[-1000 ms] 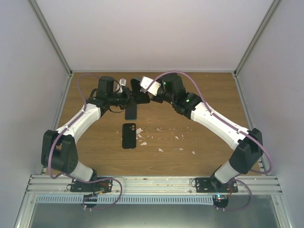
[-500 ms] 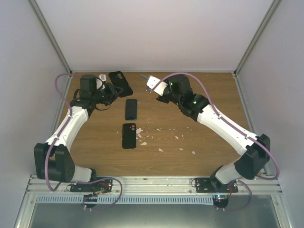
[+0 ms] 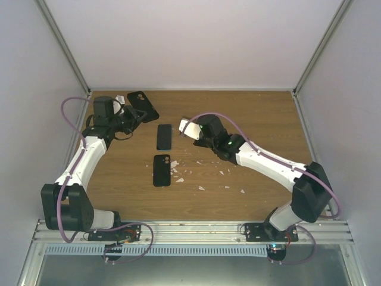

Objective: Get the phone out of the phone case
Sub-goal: Place the phone at the center of the board.

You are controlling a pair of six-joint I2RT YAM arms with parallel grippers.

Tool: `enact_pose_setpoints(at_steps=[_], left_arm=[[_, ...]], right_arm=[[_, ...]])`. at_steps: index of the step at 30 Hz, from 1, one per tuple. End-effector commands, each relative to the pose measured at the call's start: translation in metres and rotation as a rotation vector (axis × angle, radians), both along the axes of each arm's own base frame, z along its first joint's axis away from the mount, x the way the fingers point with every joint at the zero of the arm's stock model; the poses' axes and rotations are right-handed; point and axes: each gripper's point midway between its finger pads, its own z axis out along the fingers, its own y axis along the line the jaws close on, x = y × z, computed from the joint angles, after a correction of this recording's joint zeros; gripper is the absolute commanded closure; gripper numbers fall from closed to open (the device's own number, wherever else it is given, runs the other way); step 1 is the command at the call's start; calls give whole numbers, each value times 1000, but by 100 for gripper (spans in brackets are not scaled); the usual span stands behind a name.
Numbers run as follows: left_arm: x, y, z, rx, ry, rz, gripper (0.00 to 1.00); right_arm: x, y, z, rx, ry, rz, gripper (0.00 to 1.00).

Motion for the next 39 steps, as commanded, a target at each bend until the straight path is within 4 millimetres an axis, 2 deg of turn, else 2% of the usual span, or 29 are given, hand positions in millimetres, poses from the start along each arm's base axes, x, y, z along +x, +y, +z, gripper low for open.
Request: enact_pose_setpoints(at_steps=[1,7,8,11,21,32,39], left_arm=[[1,3,18,-12,-73,7,100],[-3,3,16,-14,-64,1,100],[-1,11,15,-14,-65,21,100],[-2,16,14,-16,-61,32,100],[0,17,14,-19,-59,32,100],[-1,18,13,-17,-58,36,100],[-1,19,12,-20,-53,37,100]], right_arm=[[17,9,6,-5,-117,-54,100],[28,21,-21,-55,-111,-66,100],[29,23,-26,-69,-110,-67,100],[33,27,-41,-97,-110,-70,99],[41,37,-94,-194,-111,-87,100],[28,41,-148,-267,-91,-83,99],[16,43,-164,-278,-70,-75,97]])
